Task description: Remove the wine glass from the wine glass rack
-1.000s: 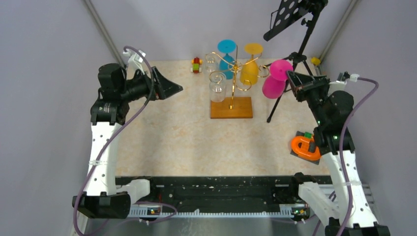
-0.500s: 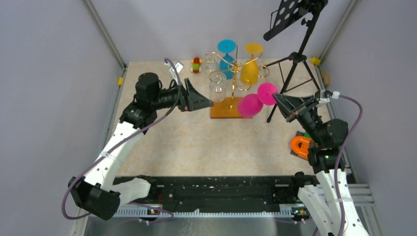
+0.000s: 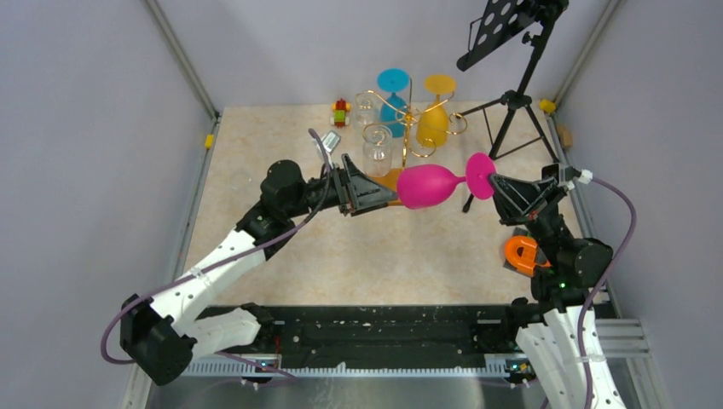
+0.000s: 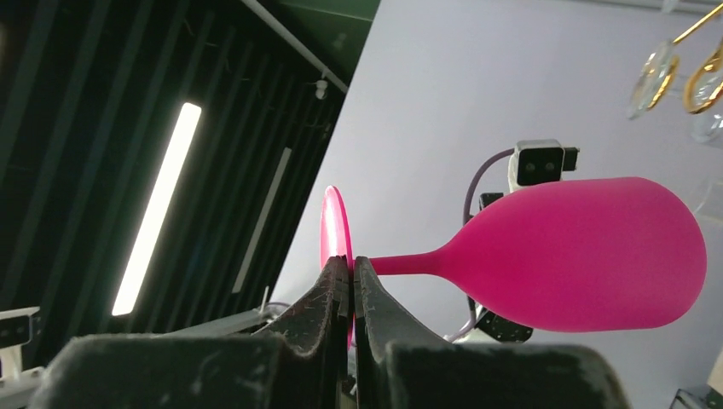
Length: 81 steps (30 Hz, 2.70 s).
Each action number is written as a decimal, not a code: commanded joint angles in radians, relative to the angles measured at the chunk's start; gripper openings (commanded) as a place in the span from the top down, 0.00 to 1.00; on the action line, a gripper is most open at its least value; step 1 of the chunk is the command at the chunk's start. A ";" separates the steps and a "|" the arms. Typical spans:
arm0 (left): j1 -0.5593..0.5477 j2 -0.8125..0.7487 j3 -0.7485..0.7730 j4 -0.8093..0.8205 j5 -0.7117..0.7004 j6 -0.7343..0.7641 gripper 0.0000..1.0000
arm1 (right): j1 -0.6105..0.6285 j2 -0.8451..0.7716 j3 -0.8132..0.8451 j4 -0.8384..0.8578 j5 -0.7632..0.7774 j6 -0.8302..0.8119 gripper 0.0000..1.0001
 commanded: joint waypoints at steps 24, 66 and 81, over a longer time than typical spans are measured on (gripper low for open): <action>-0.135 0.062 0.082 0.488 0.012 -0.104 0.67 | 0.004 -0.003 -0.094 0.150 -0.016 0.207 1.00; -0.094 0.019 0.707 -0.764 -0.869 0.715 1.00 | 0.006 -0.064 -0.090 -0.442 0.077 -0.119 0.29; 0.282 0.326 0.714 -1.078 -0.755 0.799 1.00 | 0.006 -0.014 -0.200 -0.332 0.059 -0.109 0.34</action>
